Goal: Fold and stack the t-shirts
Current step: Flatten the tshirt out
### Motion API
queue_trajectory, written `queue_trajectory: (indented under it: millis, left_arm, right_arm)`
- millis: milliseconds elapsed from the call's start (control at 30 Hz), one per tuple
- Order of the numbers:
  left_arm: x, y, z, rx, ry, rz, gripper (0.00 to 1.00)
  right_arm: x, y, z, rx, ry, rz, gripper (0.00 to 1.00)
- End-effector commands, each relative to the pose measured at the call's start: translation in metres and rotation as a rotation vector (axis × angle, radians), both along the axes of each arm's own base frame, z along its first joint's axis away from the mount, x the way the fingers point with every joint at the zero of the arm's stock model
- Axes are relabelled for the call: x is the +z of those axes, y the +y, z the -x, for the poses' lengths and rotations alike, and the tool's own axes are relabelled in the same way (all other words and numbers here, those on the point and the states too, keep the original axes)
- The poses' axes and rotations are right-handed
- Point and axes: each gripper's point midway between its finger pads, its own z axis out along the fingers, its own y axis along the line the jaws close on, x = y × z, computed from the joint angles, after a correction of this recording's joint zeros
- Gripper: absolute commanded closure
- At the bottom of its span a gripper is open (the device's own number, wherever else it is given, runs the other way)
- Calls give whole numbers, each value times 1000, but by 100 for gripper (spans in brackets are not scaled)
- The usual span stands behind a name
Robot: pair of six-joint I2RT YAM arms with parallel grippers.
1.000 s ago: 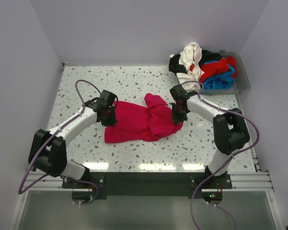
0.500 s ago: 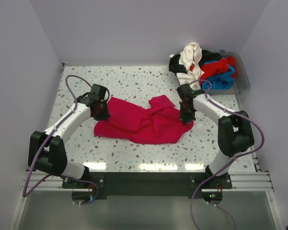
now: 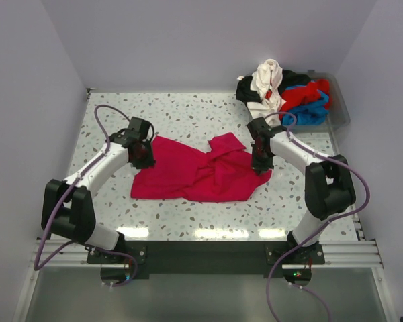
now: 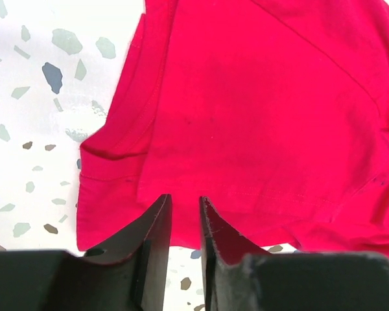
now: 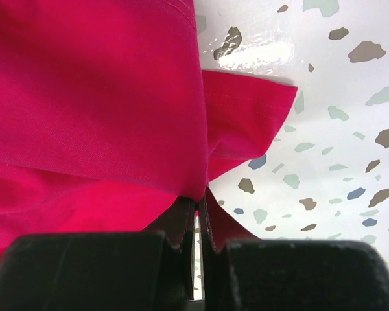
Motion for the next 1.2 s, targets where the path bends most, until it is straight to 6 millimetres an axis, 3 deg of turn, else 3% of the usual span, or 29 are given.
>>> queue_trajectory:
  millis: [0,100,200,500,700,1167]
  left_arm:
    - [-2,5,-4,4,-14,-18,71]
    - [-16,14,1,19,6,-58,63]
    - [-38,13,14,14,55,-48,61]
    - [-69,12,27,19,96,-35,58]
    - [-79,14,31,34,102,-37,57]
    - [-72,22,20,64,59,-80,57]
  right_arm:
    - [2,0,-1,-6,-7,-6,100]
    - [-1,2,0,-7,2,-17,100]
    - [-4,4,1,-10,11,-28,100]
    - [-5,8,1,-16,14,-48,100]
    - [-5,9,2,-17,12,-56,100]
    - [-7,12,4,-17,14,-74,100]
